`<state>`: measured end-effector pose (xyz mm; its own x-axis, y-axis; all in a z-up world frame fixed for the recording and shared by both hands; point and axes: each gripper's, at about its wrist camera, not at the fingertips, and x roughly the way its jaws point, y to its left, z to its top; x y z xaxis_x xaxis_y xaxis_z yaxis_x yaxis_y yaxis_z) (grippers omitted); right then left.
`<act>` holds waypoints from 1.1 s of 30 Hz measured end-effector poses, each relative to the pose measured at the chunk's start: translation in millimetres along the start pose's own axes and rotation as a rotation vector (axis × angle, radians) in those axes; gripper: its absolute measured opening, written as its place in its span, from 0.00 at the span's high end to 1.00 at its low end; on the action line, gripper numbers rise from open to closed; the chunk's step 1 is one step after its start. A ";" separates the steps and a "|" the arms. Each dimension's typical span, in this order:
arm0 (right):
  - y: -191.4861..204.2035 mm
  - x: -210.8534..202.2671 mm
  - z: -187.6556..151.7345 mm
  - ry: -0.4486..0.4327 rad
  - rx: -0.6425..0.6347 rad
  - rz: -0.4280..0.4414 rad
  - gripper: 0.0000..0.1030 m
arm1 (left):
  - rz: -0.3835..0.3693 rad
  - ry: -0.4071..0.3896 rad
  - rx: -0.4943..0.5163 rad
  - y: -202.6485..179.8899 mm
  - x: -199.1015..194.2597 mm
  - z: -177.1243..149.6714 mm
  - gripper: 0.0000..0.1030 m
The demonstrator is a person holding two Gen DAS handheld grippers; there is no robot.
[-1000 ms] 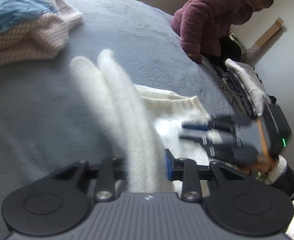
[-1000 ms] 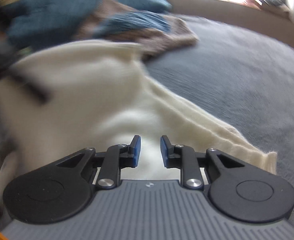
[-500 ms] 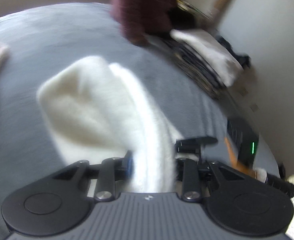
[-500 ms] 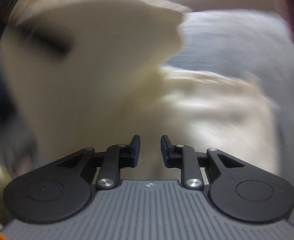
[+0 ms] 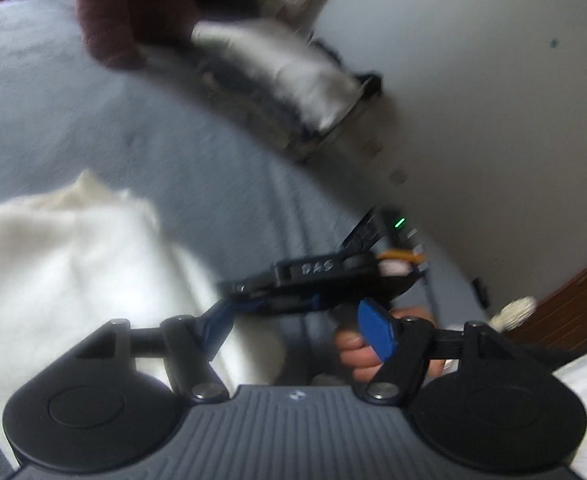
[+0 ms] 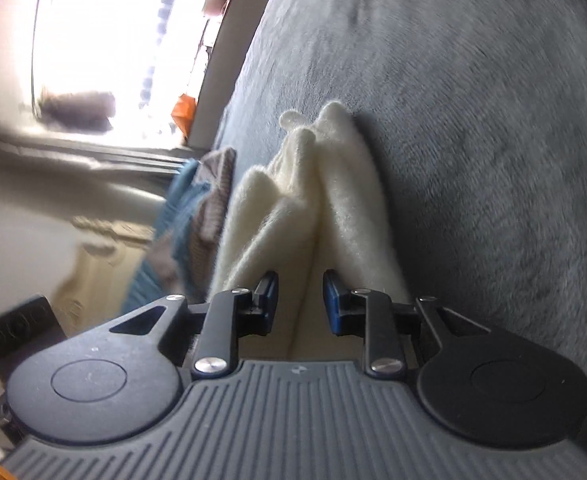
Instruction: Fold clothes
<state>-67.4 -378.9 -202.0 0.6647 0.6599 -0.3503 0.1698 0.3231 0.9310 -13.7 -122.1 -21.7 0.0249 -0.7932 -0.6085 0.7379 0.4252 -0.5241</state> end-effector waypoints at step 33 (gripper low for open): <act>97.3 40.1 32.5 0.172 -0.523 -0.261 0.80 | 0.185 -0.034 0.238 6.8 31.3 -94.0 0.32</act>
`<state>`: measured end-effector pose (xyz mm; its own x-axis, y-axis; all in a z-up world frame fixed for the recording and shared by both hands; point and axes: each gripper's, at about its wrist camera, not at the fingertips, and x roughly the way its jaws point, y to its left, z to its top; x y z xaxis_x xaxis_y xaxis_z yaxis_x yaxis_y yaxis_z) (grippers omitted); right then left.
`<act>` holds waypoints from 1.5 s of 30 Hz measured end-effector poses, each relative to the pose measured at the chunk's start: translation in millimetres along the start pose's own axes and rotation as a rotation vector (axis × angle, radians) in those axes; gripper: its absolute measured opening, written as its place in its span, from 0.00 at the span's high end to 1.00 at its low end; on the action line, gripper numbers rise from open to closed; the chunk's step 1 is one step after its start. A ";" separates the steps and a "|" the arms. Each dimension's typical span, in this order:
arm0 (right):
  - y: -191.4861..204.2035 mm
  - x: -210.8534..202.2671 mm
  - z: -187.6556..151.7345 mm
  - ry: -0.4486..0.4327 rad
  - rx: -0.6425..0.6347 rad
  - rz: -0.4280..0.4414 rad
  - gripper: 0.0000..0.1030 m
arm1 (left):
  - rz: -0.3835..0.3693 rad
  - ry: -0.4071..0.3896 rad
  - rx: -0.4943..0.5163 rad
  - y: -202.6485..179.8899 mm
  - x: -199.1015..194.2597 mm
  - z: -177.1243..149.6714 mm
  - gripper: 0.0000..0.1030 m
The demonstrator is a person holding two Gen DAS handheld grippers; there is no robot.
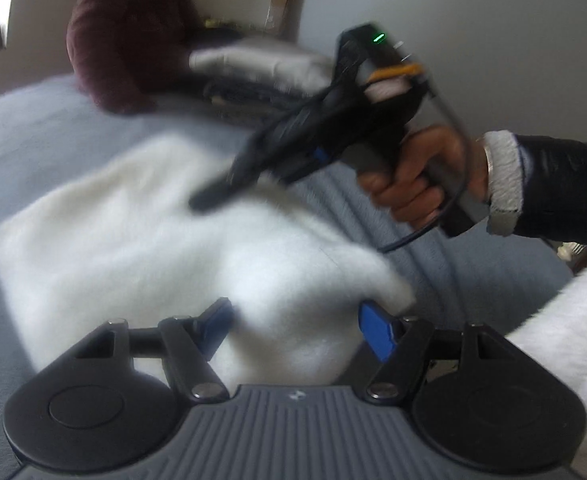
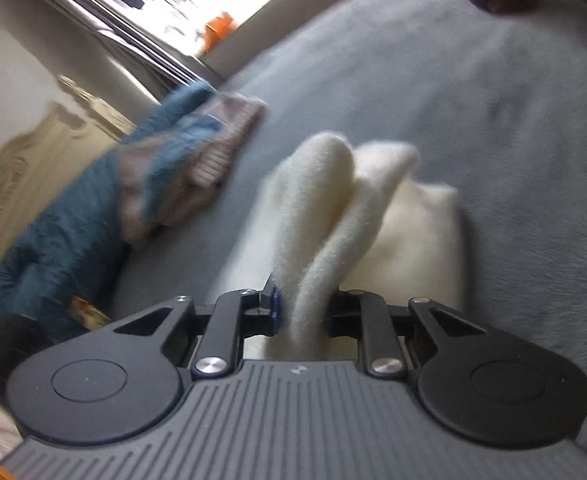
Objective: Fold clothes
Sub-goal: 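Open both tools and release the folded sweater onto the bed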
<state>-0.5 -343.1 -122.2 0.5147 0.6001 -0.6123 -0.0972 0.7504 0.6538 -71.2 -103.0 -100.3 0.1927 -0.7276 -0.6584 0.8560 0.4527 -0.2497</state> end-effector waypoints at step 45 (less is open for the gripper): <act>62.1 -46.4 -71.6 0.147 -0.131 -0.120 0.49 | 0.210 0.029 -0.129 21.3 -75.0 -84.0 0.24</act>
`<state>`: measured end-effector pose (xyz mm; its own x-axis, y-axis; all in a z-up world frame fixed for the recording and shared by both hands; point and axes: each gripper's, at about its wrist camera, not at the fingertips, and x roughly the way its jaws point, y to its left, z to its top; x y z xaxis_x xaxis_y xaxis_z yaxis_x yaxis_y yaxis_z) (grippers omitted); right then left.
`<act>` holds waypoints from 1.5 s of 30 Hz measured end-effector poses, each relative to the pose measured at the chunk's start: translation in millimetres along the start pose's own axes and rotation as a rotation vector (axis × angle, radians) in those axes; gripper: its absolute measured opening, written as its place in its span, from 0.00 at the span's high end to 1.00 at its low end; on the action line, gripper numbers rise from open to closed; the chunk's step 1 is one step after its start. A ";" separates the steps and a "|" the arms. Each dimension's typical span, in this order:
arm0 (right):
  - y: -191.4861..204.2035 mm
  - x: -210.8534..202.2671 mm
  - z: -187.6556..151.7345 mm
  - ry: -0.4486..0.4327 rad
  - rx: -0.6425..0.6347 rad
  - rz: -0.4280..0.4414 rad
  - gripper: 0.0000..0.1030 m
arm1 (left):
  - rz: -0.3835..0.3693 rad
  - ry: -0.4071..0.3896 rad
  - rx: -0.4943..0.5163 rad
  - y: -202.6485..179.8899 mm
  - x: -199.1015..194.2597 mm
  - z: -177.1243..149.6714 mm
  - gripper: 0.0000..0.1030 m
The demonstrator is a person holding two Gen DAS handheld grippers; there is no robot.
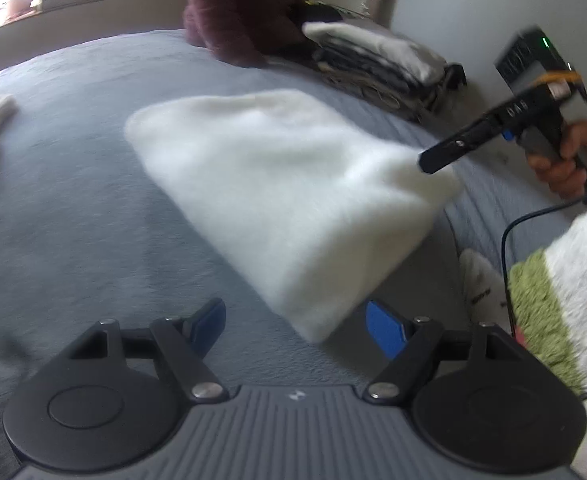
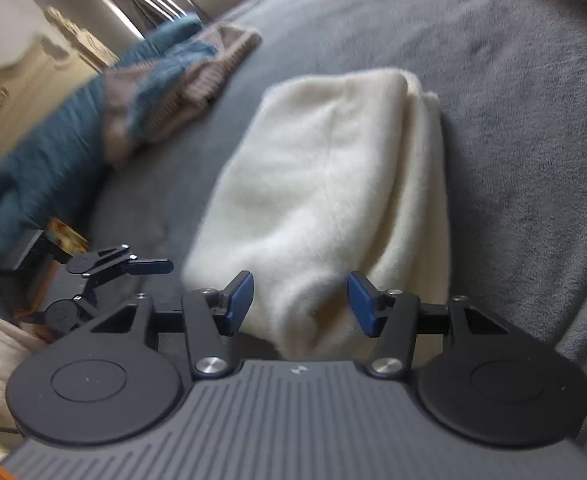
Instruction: Fold clothes
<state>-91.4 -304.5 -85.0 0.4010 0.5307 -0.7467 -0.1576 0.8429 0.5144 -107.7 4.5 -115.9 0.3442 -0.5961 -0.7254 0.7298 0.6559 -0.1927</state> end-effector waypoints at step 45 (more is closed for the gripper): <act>107.9 -8.9 3.6 -0.113 -0.729 -0.073 0.76 | -0.073 -0.001 -0.244 37.9 -8.3 -8.1 0.53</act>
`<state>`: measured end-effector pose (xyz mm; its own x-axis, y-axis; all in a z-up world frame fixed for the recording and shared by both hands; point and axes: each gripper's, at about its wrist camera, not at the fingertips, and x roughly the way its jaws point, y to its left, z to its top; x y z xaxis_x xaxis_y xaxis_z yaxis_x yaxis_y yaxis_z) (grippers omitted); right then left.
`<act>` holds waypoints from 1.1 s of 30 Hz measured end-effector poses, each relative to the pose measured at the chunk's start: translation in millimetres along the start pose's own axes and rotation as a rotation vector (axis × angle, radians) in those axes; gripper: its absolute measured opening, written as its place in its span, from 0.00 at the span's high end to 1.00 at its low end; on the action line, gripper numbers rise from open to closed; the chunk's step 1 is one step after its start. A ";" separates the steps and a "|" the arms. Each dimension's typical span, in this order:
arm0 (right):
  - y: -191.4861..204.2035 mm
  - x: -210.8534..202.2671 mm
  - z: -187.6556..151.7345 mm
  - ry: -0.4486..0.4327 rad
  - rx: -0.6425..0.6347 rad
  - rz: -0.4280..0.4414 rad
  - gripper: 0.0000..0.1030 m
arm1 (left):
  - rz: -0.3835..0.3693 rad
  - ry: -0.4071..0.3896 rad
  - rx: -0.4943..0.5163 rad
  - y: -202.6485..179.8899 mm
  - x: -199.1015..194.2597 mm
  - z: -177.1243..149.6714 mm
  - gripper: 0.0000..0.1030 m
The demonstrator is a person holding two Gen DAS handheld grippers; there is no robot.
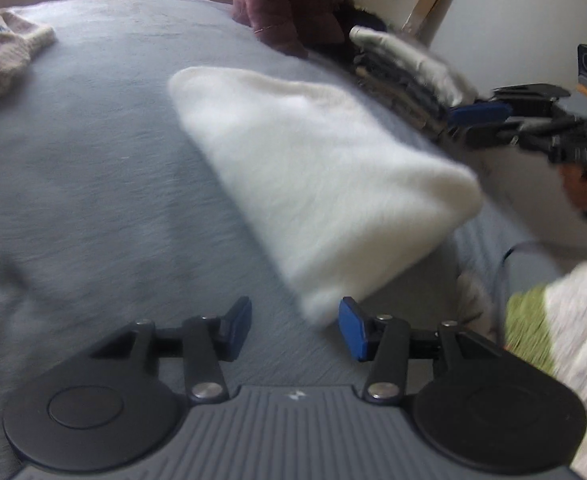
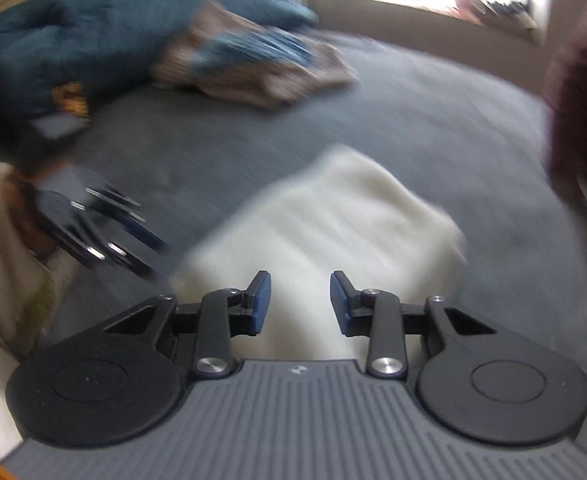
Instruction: Fold clothes
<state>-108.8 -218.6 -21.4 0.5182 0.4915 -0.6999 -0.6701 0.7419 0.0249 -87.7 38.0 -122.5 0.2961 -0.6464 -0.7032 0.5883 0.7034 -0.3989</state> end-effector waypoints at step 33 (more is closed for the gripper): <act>27.5 98.7 13.4 0.201 -0.322 -0.013 0.83 | -0.071 -0.123 -0.016 14.1 -0.6 17.2 0.52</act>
<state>-68.9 -143.5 -80.2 0.4346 0.3601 -0.8255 -0.8133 0.5506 -0.1881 -66.6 43.2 -117.7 0.3444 -0.7256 -0.5957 0.5996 0.6583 -0.4552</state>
